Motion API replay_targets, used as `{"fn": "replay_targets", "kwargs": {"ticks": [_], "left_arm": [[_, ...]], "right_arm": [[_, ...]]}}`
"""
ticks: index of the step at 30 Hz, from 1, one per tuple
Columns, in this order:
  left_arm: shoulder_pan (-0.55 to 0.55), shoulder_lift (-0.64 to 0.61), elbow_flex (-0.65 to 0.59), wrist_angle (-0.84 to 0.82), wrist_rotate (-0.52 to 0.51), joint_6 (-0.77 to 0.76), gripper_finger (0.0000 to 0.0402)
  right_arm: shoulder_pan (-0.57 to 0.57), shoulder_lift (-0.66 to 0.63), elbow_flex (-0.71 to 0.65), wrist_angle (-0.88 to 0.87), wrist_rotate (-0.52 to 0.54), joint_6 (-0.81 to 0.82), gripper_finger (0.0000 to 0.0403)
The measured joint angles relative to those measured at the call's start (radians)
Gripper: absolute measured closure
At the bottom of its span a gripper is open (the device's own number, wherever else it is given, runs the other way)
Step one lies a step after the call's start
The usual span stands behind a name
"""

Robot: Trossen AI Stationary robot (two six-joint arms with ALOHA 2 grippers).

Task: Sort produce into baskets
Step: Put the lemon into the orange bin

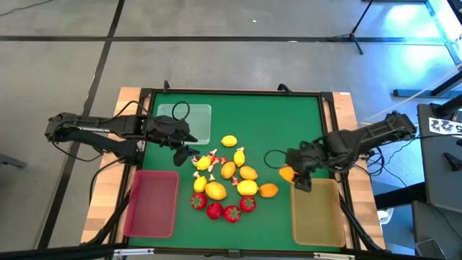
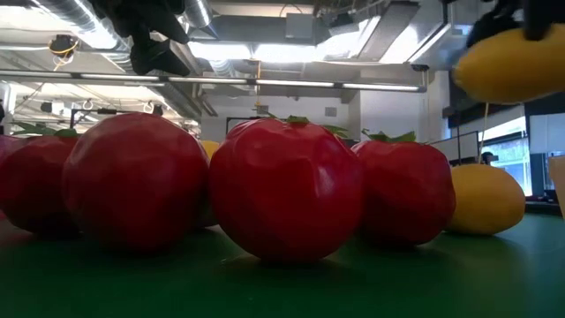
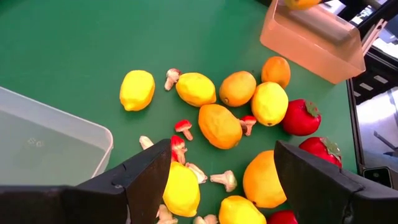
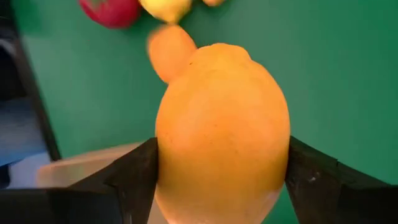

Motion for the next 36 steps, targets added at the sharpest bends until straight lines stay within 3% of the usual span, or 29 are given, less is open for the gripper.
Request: {"fn": "replay_targets", "kwargs": {"ticks": [4, 11, 18, 21, 26, 36], "left_arm": [[0.000, 0.000, 0.000, 0.000, 0.000, 0.000, 0.0123], [0.000, 0.000, 0.000, 0.000, 0.000, 0.000, 0.0123], [0.000, 0.000, 0.000, 0.000, 0.000, 0.000, 0.0123], [0.000, 0.000, 0.000, 0.000, -0.001, 0.000, 0.0123], [0.000, 0.000, 0.000, 0.001, -0.005, 0.000, 0.0123], [0.000, 0.000, 0.000, 0.001, -0.025, 0.000, 0.0123]], "right_arm": [[0.113, -0.019, 0.000, -0.097, 0.083, 0.193, 0.0123], [0.306, -0.020, 0.000, -0.146, 0.115, 0.486, 0.0123], [0.433, -0.020, -0.014, -0.138, 0.187, 0.745, 0.0123], [0.467, -0.019, -0.065, -0.135, 0.169, 0.831, 0.0123], [0.497, -0.019, -0.167, -0.046, 0.130, 0.886, 0.0123], [0.496, -0.019, -0.236, 0.124, 0.137, 0.875, 0.0123]]}}
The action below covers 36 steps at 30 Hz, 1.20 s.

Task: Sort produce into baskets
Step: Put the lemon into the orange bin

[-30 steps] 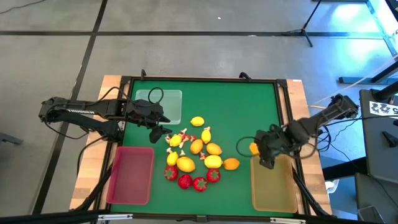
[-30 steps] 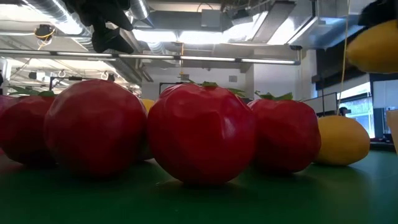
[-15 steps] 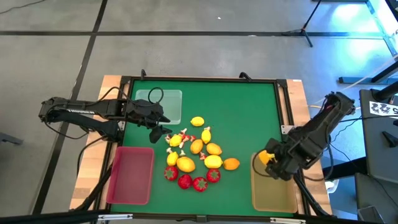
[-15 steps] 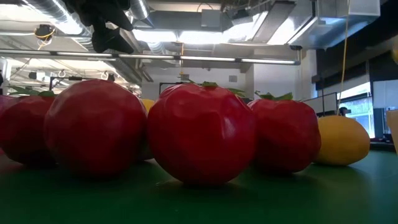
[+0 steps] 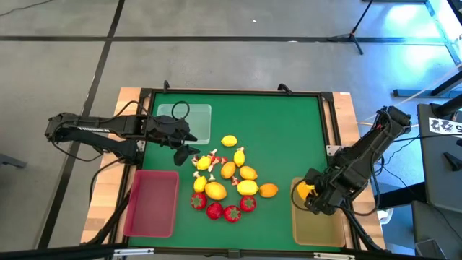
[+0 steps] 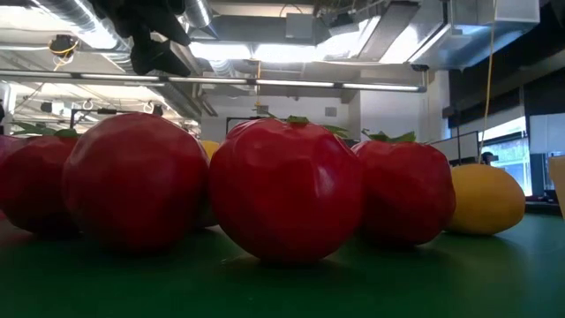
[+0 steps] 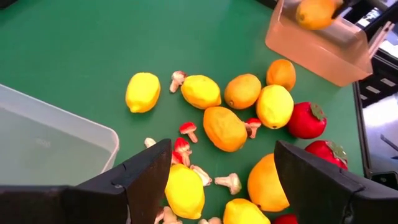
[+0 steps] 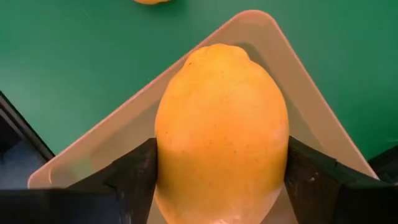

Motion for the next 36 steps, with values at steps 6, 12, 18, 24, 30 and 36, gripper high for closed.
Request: {"fn": "replay_targets", "kwargs": {"ticks": [6, 12, 18, 24, 30, 36], "left_arm": [[0.000, 0.000, 0.000, 0.000, -0.002, 0.000, 0.0123], [0.000, 0.000, 0.000, 0.000, -0.003, 0.000, 0.0123], [0.000, 0.000, 0.000, 0.000, -0.005, -0.004, 0.0123], [0.000, 0.000, 0.000, 0.000, -0.025, -0.003, 0.0123], [0.000, 0.000, 0.000, 0.000, -0.039, -0.004, 0.0123], [0.000, 0.000, 0.000, 0.000, -0.039, -0.004, 0.0123]], "right_arm": [[0.000, 0.000, -0.101, 0.101, -0.020, 0.024, 0.0123], [-0.003, 0.000, -0.174, 0.184, -0.018, 0.028, 0.0123], [-0.003, 0.000, -0.179, 0.183, -0.022, 0.030, 0.0123], [-0.003, 0.000, -0.179, 0.183, -0.026, 0.027, 0.0123], [-0.003, 0.000, -0.179, 0.183, -0.025, 0.019, 0.0122], [-0.003, 0.000, -0.179, 0.180, 0.002, -0.005, 0.0074]]}}
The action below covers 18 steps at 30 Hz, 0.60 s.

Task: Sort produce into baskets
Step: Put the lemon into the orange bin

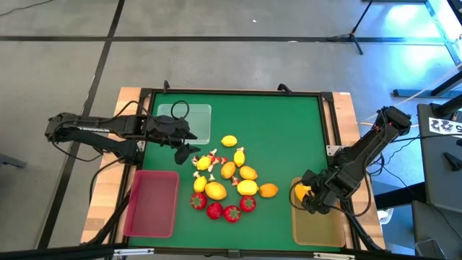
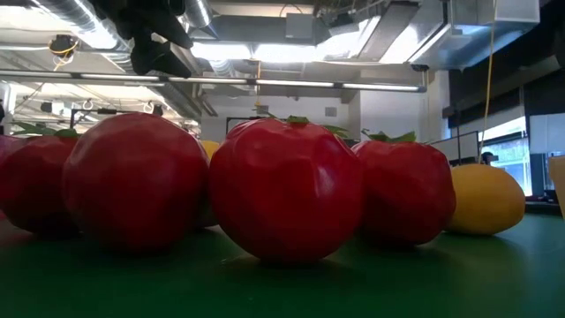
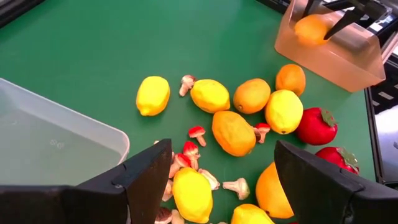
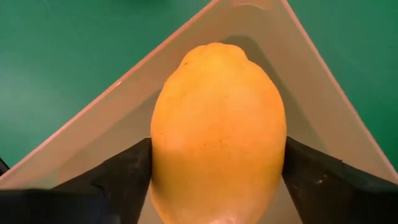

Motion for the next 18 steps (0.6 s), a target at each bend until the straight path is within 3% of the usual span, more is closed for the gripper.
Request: {"fn": "replay_targets", "kwargs": {"ticks": [7, 18], "left_arm": [[0.000, 0.000, 0.000, 0.000, 0.000, 0.006, 0.0123], [0.000, 0.000, 0.000, 0.000, 0.000, 0.007, 0.0123]], "right_arm": [[0.000, 0.000, 0.000, 0.000, -0.028, 0.016, 0.0016], [0.000, -0.001, 0.108, -0.018, -0.018, -0.044, 0.0017]]}}
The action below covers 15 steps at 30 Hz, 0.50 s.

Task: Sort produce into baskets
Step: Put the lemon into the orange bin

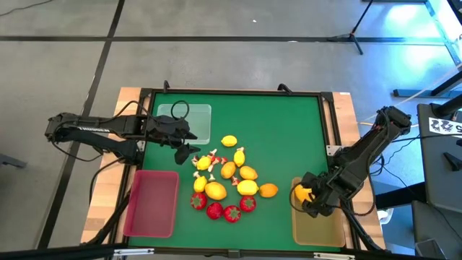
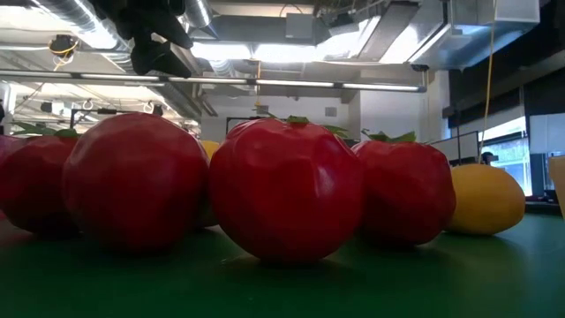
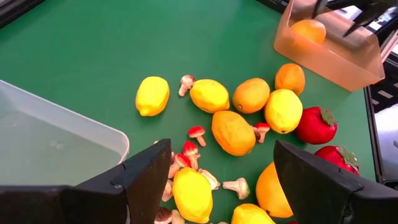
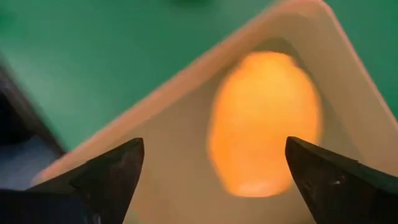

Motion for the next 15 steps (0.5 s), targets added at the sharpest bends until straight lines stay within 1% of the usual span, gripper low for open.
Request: {"fn": "replay_targets", "kwargs": {"ticks": [3, 5, 7, 9, 11, 13, 15], "left_arm": [[0.000, 0.000, 0.000, 0.000, 0.000, 0.000, 0.0123], [0.000, 0.000, 0.000, 0.000, 0.000, 0.000, 0.0123], [0.000, 0.000, 0.000, 0.000, 0.000, 0.000, 0.0123], [0.000, 0.000, 0.000, 0.000, 0.000, 0.002, 0.0123], [0.000, 0.000, 0.000, 0.000, 0.000, 0.014, 0.0123], [0.000, 0.000, 0.000, 0.000, 0.000, 0.015, 0.0123], [0.000, 0.000, 0.000, 0.000, 0.000, 0.015, 0.0123]], "right_arm": [[0.000, -0.008, 0.079, -0.058, 0.003, -0.036, 0.0017], [0.000, -0.016, 0.136, -0.101, 0.029, -0.064, 0.0017], [0.000, -0.021, 0.195, -0.141, 0.102, -0.116, 0.0017], [-0.009, -0.022, 0.248, -0.169, 0.218, -0.195, 0.0017], [-0.042, -0.023, 0.284, -0.177, 0.319, -0.278, 0.0017], [-0.085, -0.023, 0.306, -0.173, 0.365, -0.347, 0.0017], [-0.142, -0.020, 0.309, -0.157, 0.366, -0.424, 0.0017]]}}
